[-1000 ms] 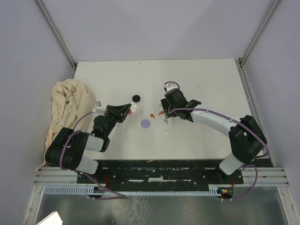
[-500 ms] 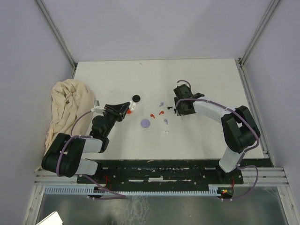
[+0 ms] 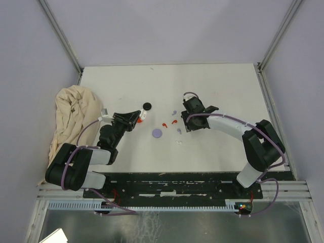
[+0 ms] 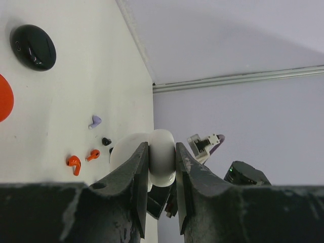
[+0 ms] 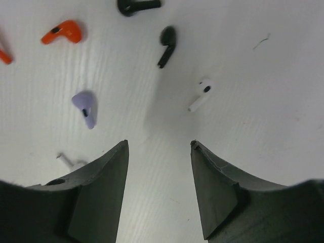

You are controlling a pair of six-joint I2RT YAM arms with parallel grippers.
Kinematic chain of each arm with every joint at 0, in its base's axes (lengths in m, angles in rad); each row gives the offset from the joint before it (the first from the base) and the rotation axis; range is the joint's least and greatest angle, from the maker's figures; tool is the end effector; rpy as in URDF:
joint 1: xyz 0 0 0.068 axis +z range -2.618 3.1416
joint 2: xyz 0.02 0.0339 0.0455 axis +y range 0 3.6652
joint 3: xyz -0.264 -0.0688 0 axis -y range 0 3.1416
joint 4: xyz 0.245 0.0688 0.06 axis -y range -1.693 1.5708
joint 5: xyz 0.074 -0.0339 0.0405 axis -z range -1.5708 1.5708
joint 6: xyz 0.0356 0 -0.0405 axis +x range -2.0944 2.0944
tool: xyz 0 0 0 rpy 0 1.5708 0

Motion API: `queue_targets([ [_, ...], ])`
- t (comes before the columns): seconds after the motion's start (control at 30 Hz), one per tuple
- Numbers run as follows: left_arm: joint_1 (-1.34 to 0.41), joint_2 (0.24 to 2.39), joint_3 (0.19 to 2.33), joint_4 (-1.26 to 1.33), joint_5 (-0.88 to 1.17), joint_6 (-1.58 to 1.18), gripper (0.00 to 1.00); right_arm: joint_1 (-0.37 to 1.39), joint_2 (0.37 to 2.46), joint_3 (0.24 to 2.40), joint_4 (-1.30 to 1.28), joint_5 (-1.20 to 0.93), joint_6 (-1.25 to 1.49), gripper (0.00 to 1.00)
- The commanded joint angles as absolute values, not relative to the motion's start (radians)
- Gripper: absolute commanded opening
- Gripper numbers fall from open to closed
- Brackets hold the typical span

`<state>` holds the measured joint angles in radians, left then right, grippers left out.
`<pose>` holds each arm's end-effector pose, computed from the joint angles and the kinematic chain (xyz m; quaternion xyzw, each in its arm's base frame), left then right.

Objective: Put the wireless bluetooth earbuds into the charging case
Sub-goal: Pick up the earbud from the center of the board.

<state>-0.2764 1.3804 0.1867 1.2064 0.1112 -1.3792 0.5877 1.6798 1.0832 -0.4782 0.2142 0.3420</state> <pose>0.2158 -0.0653 0.1684 -0.3338 0.6183 -0.5496 0.4519 0.2846 0.1805 0.1922 -0.0921 0.9598 0.0168 0.2646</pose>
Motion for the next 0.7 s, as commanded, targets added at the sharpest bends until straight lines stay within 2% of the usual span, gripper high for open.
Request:
queue_targets([
  [0.0, -0.275, 1.386, 0.187, 1.25, 0.112, -1.368, 0.03, 0.678, 1.61, 1.048, -0.447, 0.196, 0.335, 0.6],
  [0.67, -0.274, 1.391, 0.161, 1.277, 0.116, -1.375, 0.03, 0.828, 1.637, 0.955, -0.415, 0.232, 0.385, 0.6],
])
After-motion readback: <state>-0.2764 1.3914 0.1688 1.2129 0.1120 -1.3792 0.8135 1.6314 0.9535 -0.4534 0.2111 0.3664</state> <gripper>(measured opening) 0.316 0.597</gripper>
